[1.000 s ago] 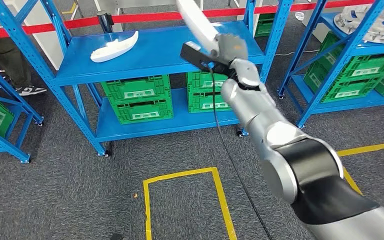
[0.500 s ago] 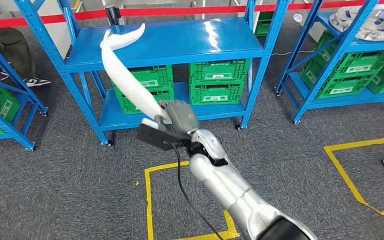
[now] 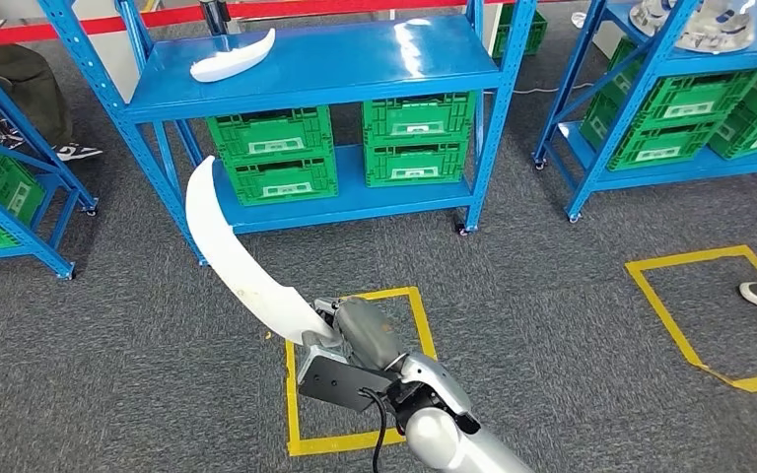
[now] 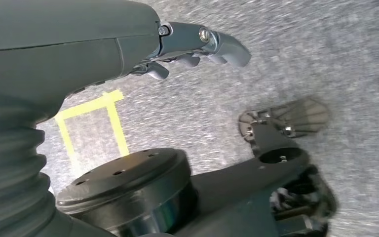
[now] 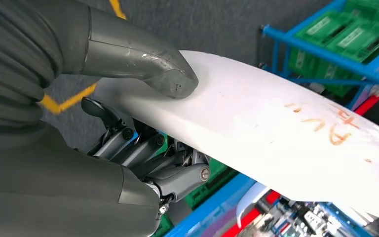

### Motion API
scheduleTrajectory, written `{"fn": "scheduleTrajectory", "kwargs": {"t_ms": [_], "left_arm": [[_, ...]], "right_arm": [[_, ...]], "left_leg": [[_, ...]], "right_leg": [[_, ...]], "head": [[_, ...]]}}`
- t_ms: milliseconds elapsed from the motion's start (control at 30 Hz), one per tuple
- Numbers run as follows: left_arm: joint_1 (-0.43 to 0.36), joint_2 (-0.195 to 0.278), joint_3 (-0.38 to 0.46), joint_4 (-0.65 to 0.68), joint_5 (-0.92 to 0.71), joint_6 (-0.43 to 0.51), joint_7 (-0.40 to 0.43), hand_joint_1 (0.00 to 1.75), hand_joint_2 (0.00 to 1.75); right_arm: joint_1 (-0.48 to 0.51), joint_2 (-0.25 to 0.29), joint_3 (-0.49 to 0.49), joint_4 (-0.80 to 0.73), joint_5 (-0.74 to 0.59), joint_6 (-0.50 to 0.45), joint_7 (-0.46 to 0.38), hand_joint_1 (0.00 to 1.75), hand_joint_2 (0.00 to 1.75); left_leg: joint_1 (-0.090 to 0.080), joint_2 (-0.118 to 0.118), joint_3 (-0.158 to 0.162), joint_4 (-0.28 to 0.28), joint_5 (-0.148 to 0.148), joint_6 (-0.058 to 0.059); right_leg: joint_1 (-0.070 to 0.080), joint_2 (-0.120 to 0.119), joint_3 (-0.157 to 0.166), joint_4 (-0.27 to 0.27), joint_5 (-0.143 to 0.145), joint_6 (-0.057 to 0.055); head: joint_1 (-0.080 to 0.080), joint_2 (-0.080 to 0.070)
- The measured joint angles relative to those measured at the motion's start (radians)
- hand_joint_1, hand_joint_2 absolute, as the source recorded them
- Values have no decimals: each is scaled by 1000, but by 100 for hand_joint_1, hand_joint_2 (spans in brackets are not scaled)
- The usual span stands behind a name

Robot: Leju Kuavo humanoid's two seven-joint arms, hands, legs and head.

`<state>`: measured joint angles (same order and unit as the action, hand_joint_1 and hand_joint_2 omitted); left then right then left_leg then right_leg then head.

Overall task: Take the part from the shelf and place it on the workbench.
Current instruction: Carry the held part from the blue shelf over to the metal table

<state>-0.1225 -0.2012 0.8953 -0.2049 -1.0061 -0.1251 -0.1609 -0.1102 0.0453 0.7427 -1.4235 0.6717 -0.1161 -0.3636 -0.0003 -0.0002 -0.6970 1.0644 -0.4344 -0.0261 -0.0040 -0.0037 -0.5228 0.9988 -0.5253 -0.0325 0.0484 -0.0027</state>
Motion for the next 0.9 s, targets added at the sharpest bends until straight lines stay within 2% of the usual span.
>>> {"fn": "scheduleTrajectory", "kwargs": {"t_ms": [67, 100, 133, 167, 200, 233, 267, 300, 333, 367, 400, 433, 500, 533, 567, 667, 700, 900], "left_arm": [[0, 2, 0, 0, 6, 0, 3, 0, 175], [0, 4, 0, 0, 9, 0, 5, 0, 175], [0, 5, 1, 0, 11, 0, 8, 0, 175], [0, 6, 2, 0, 14, 0, 12, 0, 175], [0, 6, 3, 0, 16, 0, 15, 0, 175], [-1, 6, 5, 0, 17, 0, 19, 0, 175], [-2, 6, 7, 0, 18, 0, 22, 0, 175], [-3, 6, 9, -1, 18, 0, 23, 0, 175], [-4, 6, 9, -1, 17, 0, 23, 0, 175], [-5, 6, 10, -1, 17, 0, 23, 0, 175], [-4, 6, 10, -2, 15, 0, 23, 0, 175], [-3, 6, 10, -2, 14, 0, 24, 0, 175], [-1, 6, 10, -2, 10, 0, 26, 0, 175], [-1, 6, 11, -2, 9, 0, 27, 0, 175], [-1, 6, 11, -2, 8, 0, 27, 0, 175], [-1, 6, 11, -2, 10, 0, 33, 0, 175], [-1, 6, 11, -2, 13, 0, 36, 0, 175], [0, 6, 18, -2, 30, 0, 42, 0, 175]], "right_arm": [[17, 0, 0, -6, -8, 8, -9, 162, 175], [23, 0, 0, -7, -10, 10, -12, 162, 175], [27, -1, 0, -7, -11, 12, -13, 162, 175], [30, -1, 0, -7, -12, 14, -14, 162, 175], [33, -1, 0, -7, -12, 15, -14, 162, 175], [35, -1, 0, -7, -12, 16, -14, 162, 175], [37, -1, 0, -7, -12, 17, -14, 162, 175], [39, 0, -1, -7, -13, 17, -13, 162, 175], [40, 0, -1, -7, -14, 17, -13, 162, 175], [42, 0, -2, -7, -16, 16, -12, 162, 175], [44, 0, -3, -7, -17, 16, -11, 162, 175], [47, 0, -5, -7, -18, 14, -10, 162, 175], [56, 0, -10, -7, -18, 12, -6, 162, 175], [60, 0, -13, -8, -18, 10, -3, 162, 175], [64, 0, -15, -8, -18, 9, -1, 162, 175], [75, 0, -19, -10, -17, 7, 1, 162, 175], [78, 0, -20, -11, -16, 7, 2, 162, 175], [87, 4, -30, -13, -15, 9, 2, 162, 175]], "left_leg": [[5, 0, -23, 105, -100, -13], [7, 0, -31, 167, -130, -18], [9, 0, -32, 215, -134, -22], [11, 0, -23, 238, -114, -24], [12, 0, 3, 226, -84, -25], [14, 0, 46, 180, -60, -25], [14, 0, 102, 111, -57, -24], [12, -1, 154, 38, -71, -19], [10, -2, 190, -19, -92, -12], [7, -3, 206, -54, -109, -4], [5, -3, 208, -68, -114, 3], [5, -3, 203, -71, -114, 10], [3, -2, 201, -73, -109, 17], [2, -2, 200, -73, -107, 21], [1, -1, 199, -72, -105, 24], [-1, 1, 194, -70, -101, 31], [-1, 1, 192, -70, -100, 32], [-2, 1, 188, -68, -99, 33]], "right_leg": [[-3, 0, -24, -2, 22, -6], [-3, -1, -36, -1, 33, -5], [-3, -2, -49, 1, 42, -3], [-4, -4, -63, 3, 52, -1], [-4, -5, -75, 6, 60, 2], [-5, -6, -86, 10, 67, 6], [-5, -6, -95, 14, 74, 11], [-4, -6, -102, 18, 80, 17], [-3, -6, -107, 21, 86, 23], [-2, -7, -110, 21, 91, 29], [-2, -7, -111, 21, 93, 32], [-2, -7, -112, 19, 94, 25], [-1, -6, -112, 15, 96, 0], [-2, -6, -111, 13, 102, -9], [-2, -5, -111, 10, 110, -7], [-4, -4, -111, 0, 125, 17], [-4, -3, -111, -2, 127, 21], [-5, -3, -114, -2, 129, 32]], "head": [[-4, 0], [-4, 0], [-4, 0], [-4, 0], [-4, 0], [-4, 0], [-4, 0], [-4, 0], [-3, 0], [-3, 0], [-3, 0], [-3, 0], [-3, 0], [-3, 0], [-3, 0], [-3, 0], [-3, 0], [-3, 0]]}}
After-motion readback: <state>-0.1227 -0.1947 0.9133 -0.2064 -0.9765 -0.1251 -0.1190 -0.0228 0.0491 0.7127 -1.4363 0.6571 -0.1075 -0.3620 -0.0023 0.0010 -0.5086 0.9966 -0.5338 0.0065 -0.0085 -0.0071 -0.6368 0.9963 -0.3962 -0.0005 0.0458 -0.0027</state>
